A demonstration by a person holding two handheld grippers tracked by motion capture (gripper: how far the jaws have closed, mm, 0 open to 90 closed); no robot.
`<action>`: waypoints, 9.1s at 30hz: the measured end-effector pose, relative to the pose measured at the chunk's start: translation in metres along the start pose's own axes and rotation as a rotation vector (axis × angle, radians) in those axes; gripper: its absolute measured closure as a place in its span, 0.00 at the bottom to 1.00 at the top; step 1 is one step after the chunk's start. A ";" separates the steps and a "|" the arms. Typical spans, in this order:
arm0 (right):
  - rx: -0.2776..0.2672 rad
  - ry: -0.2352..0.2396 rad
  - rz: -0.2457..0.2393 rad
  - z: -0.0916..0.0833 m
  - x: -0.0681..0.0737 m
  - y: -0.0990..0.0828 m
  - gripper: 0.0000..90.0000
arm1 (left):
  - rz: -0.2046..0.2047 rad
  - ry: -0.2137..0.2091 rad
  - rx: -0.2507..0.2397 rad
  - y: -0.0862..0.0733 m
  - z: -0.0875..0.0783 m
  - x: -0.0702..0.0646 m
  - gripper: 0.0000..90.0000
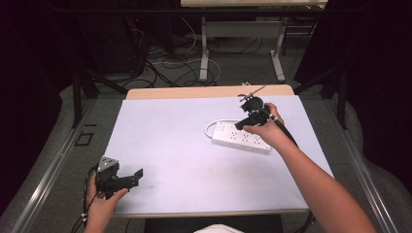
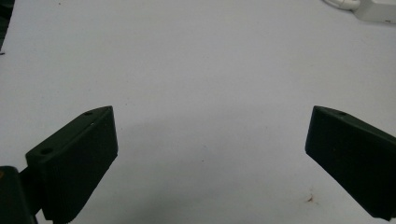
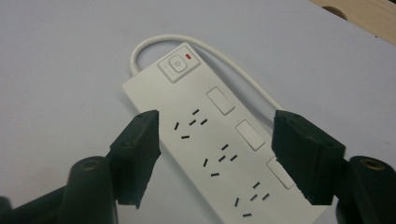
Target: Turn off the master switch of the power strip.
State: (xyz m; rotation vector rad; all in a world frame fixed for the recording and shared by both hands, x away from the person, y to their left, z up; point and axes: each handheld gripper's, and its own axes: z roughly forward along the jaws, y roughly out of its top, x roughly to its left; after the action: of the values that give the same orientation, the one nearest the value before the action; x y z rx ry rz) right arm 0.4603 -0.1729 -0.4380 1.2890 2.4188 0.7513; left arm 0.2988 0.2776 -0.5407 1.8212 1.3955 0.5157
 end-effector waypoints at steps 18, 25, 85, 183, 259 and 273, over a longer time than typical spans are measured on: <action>0.025 0.018 0.045 0.029 0.003 0.019 0.61 | 0.006 -0.003 0.010 0.000 0.000 0.000 0.03; 0.025 0.024 0.061 0.036 0.003 0.023 0.65 | 0.004 -0.003 0.008 0.000 0.000 0.001 0.03; 0.005 0.065 0.103 0.108 0.019 0.034 1.00 | -0.001 -0.018 0.020 -0.001 0.002 0.005 0.03; -0.138 0.036 0.004 0.086 0.025 0.021 0.16 | 0.006 -0.016 0.029 0.000 0.006 0.003 0.04; -0.363 -0.065 0.134 -0.020 -0.032 -0.197 0.00 | 0.004 0.003 0.015 -0.001 0.005 0.001 0.00; -0.360 -0.106 0.190 -0.017 -0.043 -0.232 0.00 | -0.004 0.000 0.018 -0.001 0.006 0.000 0.00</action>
State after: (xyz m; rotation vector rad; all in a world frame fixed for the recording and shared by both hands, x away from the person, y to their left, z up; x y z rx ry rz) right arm 0.3186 -0.3211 -0.5568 1.3783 1.9811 1.0817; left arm 0.3023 0.2759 -0.5456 1.8319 1.4077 0.5020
